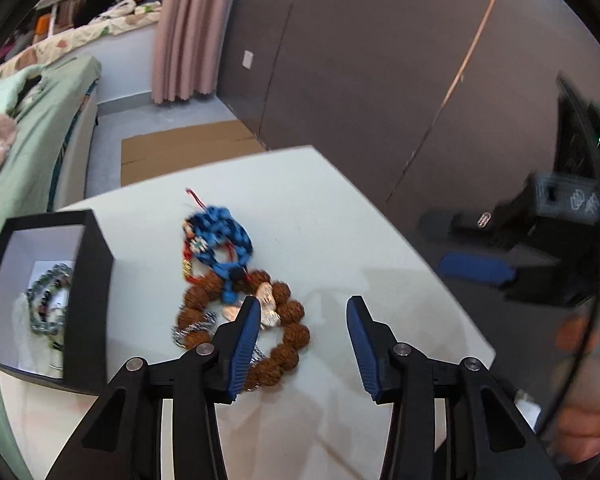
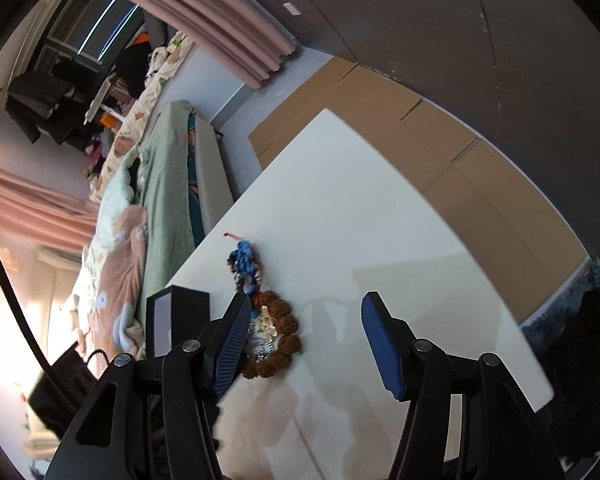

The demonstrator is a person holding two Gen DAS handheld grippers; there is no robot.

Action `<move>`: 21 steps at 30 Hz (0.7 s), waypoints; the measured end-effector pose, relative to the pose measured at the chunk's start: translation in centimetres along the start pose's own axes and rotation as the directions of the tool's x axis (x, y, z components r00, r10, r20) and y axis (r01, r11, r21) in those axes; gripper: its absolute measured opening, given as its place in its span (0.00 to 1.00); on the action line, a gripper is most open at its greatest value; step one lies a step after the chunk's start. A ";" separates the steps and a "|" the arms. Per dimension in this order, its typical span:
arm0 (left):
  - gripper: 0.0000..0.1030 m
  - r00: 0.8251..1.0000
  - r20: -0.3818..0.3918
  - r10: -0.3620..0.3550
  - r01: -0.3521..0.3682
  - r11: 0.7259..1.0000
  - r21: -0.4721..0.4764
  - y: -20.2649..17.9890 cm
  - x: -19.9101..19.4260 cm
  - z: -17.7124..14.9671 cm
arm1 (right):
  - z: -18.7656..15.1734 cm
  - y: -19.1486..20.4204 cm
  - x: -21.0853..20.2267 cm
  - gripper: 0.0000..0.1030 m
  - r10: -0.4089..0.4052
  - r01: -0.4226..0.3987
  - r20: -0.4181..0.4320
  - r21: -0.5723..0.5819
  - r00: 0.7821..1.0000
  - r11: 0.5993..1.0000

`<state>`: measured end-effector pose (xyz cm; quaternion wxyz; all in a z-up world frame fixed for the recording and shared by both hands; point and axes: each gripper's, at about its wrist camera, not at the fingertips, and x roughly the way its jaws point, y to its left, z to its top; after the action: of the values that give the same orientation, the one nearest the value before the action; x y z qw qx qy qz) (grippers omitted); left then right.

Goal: Organize jewelry
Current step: 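Grasp the brown rudraksha bead bracelet with the left tool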

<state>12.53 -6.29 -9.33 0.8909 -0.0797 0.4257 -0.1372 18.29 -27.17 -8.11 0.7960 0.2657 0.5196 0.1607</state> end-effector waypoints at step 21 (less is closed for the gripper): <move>0.19 0.993 -0.065 0.095 -0.093 0.995 0.028 -0.7 3.2 -1.4 | 0.2 -0.4 -0.3 0.57 0.029 -0.028 -0.019 0.010 0.999 1.000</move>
<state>13.20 -7.96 -12.38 0.8828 -0.0438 0.4563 -0.1031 18.35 -27.70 -8.10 0.7872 0.2755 0.5242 0.1720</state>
